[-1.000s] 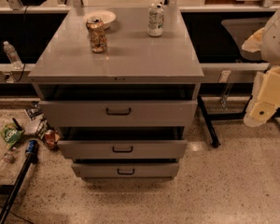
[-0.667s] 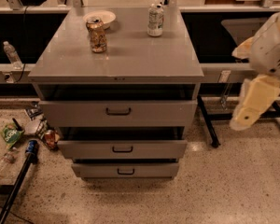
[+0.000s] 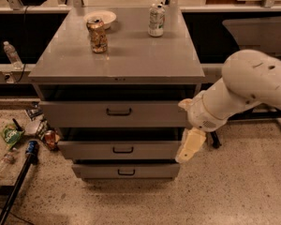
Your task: Open middle drawer
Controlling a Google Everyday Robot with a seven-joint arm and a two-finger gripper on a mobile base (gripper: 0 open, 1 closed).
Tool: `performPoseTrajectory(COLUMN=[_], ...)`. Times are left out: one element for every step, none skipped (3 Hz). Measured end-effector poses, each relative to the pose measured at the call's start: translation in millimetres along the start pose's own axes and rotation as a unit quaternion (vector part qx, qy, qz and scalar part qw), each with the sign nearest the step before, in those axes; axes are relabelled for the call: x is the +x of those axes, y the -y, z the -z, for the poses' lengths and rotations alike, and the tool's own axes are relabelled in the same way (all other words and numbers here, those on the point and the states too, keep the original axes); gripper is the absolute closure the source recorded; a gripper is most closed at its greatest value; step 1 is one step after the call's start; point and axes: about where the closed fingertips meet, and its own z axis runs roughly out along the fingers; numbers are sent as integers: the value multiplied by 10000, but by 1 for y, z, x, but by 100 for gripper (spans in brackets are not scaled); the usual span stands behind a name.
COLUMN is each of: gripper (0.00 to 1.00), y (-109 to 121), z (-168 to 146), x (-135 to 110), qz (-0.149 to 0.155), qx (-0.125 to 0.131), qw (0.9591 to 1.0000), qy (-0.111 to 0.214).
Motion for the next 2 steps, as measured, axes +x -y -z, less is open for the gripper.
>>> performPoseTrajectory(gripper=[0,0], y=[19,16], z=[-3,-29], x=[-6,-7], qz=[-17,81], qx=[343,253], qw=[9993,9994], qy=[156,214])
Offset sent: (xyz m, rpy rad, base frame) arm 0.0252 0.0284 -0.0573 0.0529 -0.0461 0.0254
